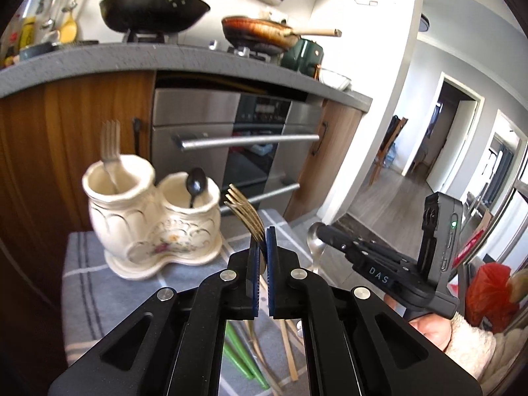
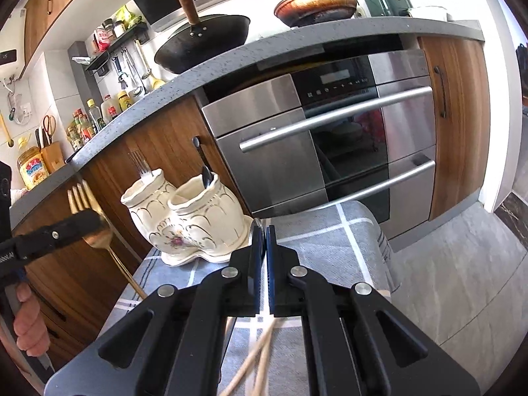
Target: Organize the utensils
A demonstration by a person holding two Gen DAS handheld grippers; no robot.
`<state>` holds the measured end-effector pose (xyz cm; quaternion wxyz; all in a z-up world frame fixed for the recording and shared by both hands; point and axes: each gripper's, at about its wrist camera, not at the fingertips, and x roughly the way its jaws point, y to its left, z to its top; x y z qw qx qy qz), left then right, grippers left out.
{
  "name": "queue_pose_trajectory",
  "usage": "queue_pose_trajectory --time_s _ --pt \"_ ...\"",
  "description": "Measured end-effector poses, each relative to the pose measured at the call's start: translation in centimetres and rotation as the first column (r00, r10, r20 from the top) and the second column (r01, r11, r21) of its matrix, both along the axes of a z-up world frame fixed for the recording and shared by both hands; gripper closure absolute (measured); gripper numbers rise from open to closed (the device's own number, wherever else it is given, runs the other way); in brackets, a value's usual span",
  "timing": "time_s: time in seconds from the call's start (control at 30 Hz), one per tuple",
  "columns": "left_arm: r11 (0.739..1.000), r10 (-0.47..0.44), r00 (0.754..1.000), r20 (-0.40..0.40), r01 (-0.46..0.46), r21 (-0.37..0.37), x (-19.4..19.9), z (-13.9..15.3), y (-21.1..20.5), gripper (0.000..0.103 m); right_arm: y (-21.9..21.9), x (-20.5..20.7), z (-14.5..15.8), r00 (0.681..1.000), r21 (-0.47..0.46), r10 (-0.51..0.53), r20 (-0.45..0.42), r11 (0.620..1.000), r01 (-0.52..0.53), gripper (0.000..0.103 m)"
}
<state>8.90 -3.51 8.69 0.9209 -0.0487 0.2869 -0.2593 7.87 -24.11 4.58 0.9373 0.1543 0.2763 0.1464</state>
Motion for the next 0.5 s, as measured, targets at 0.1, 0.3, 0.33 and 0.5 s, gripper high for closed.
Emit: queue_pose_trajectory --time_s 0.1,0.3,0.33,0.5 --pt "0.999 0.039 0.998 0.041 -0.039 0.010 -0.6 1.0 1.1 0.100 0.7 0.4 0.6 1.000 -0.009 0.000 0.006 1.000 0.000 0.100" --pt "0.998 0.062 0.996 0.063 -0.061 -0.014 -0.5 3.0 3.6 0.100 2.5 1.8 3.0 0.999 -0.029 0.011 0.047 1.000 -0.009 0.100" --pt "0.997 0.071 0.995 0.077 -0.070 -0.010 -0.4 3.5 4.1 0.100 2.7 2.1 3.5 0.998 -0.032 0.011 0.059 0.999 -0.009 0.100" --pt "0.995 0.103 0.986 0.128 -0.102 -0.016 0.2 6.4 6.1 0.100 4.4 4.1 6.3 0.992 -0.048 0.011 0.123 0.999 -0.005 0.100"
